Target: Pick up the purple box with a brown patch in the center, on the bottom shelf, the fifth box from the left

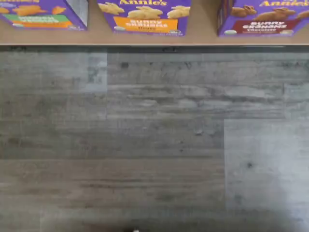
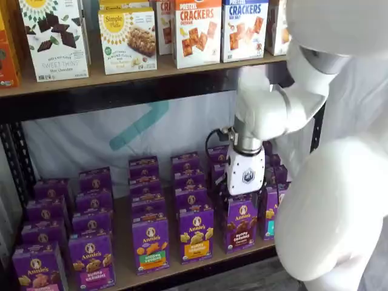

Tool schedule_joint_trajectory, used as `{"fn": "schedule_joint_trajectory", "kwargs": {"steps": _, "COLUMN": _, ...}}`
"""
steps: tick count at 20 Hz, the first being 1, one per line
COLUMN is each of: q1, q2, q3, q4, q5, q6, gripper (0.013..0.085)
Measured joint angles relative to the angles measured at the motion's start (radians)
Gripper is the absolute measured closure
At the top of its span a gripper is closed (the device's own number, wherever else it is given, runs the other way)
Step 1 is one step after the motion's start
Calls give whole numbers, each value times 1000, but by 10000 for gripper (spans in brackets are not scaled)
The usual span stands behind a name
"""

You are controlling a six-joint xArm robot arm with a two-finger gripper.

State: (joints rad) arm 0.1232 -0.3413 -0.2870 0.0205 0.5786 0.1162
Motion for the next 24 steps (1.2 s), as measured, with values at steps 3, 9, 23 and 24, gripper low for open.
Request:
{"fn": "schedule_joint_trajectory", "kwargs": {"steps": 3, "q1": -20, "q2": 126, "q3": -27, "q4": 5, "q5": -100, "q6": -26, "gripper": 130}}
{"fn": "schedule_joint_trajectory", "kwargs": {"steps": 9, "q1": -72, "q2": 347, "q3": -109, "q4": 21, "q5": -249, "q6": -97, "gripper": 130}}
{"fn": "schedule_joint_trajectory", "kwargs": {"steps": 23, "q1": -132, "q2": 671, "q3": -346, "q4": 14, "q5": -348, "q6": -154, "gripper": 130}}
{"fn": "schedule_joint_trajectory", "kwargs": {"steps": 24, "q1": -136, "q2": 695, "q3": -371, "q4": -16, "q5": -350, "q6": -129, "gripper": 130}}
